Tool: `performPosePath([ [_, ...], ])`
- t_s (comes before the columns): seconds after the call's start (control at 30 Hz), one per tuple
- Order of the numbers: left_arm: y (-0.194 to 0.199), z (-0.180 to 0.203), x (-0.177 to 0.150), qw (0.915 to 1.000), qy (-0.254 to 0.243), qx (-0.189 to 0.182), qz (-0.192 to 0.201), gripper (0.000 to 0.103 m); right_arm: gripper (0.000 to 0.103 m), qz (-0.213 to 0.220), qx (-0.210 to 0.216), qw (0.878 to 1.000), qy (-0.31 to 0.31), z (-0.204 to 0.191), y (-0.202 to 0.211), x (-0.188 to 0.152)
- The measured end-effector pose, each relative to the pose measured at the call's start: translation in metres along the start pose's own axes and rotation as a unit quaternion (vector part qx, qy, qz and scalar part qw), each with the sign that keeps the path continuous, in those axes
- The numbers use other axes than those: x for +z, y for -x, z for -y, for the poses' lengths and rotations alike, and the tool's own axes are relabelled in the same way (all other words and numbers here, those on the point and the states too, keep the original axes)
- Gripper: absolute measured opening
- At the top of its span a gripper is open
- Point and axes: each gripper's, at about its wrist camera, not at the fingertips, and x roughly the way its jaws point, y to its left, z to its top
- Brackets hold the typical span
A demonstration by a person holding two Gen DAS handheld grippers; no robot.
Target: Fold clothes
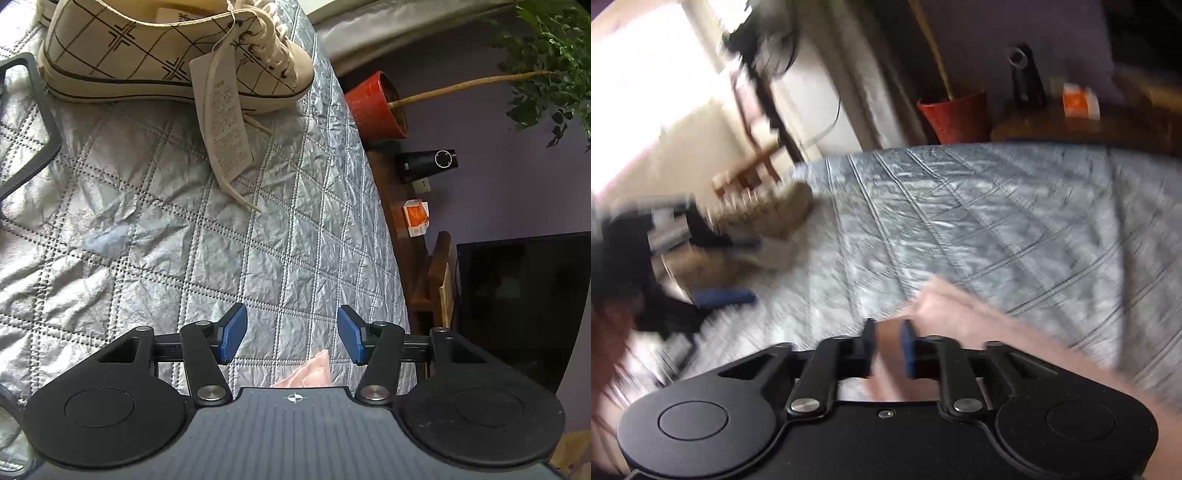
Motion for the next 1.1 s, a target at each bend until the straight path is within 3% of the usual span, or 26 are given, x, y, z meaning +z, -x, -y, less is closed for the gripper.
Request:
performPosePath([
  [0.03,0.0,0.0,0.0,1.0,0.0,0.0,0.0,0.06,0.05,-0.01,0.0,1.0,0.013,-0.001,0.002,-0.002],
  [0.07,-0.001,0.001,0.0,1.0,0.0,0.0,0.0,0.06,0.053,-0.017,0.001,1.0,0.023,-0.002,0.004,-0.005],
  [0.33,-0.003,0.003,-0.003,1.0,-0.005,0.0,-0.004,0.061,0.051,-0.031,-0.014,0.996,0.085,-0.024,-0.003,-0.012],
  [0.43,-0.004,0.004,-0.003,1.0,-0.005,-0.001,-0.005,0.061,0.05,-0.035,-0.04,0.989,0.139,-0.038,-0.015,-0.009],
  [0.5,-0.004,0.005,-0.003,1.0,-0.006,-0.002,-0.006,0.061,0.029,-0.046,-0.062,0.986,0.15,-0.038,-0.022,-0.009],
  [0.53,-0.004,0.005,-0.003,0.9999,-0.007,-0.003,-0.007,0.062,0.005,-0.047,-0.056,0.988,0.136,-0.033,-0.022,-0.007],
  [0.57,-0.005,0.005,-0.003,0.9999,-0.007,-0.003,-0.008,0.062,0.004,-0.048,-0.051,0.99,0.121,-0.029,-0.021,-0.006],
  [0.67,-0.005,0.006,-0.004,0.9999,-0.007,-0.004,-0.008,0.065,0.004,-0.028,-0.028,0.997,0.068,-0.014,-0.009,-0.002],
  [0.73,-0.005,0.006,-0.004,0.9999,-0.009,-0.006,-0.01,0.065,0.004,0.005,0.019,1.0,0.012,0.001,0.005,0.001],
  [0.8,-0.005,0.007,-0.005,0.9999,-0.011,-0.006,-0.01,0.065,0.004,0.051,0.091,0.994,-0.038,0.016,0.023,0.003],
  [0.87,-0.006,0.008,-0.006,0.9999,-0.012,-0.006,-0.011,0.065,0.004,0.088,0.127,0.986,-0.065,0.025,0.036,0.002],
  [0.93,-0.007,0.008,-0.007,0.9998,-0.014,-0.005,-0.012,0.065,0.009,0.073,0.136,0.984,-0.093,0.034,0.031,0.002],
  [0.97,-0.007,0.009,-0.007,0.9998,-0.015,-0.005,-0.013,0.065,0.014,0.042,0.137,0.985,-0.095,0.034,0.022,0.002],
  [1.0,-0.007,0.009,-0.007,0.9997,-0.017,-0.006,-0.014,0.065,0.018,-0.001,0.134,0.987,-0.084,0.032,0.01,0.001],
  [1.03,-0.007,0.009,-0.008,0.9997,-0.018,-0.006,-0.014,0.065,0.032,-0.035,0.121,0.99,-0.058,0.026,0.001,-0.001],
  [1.1,-0.007,0.009,-0.008,0.9997,-0.018,-0.006,-0.014,0.065,0.035,-0.04,0.101,0.994,-0.023,0.017,0.001,-0.007],
])
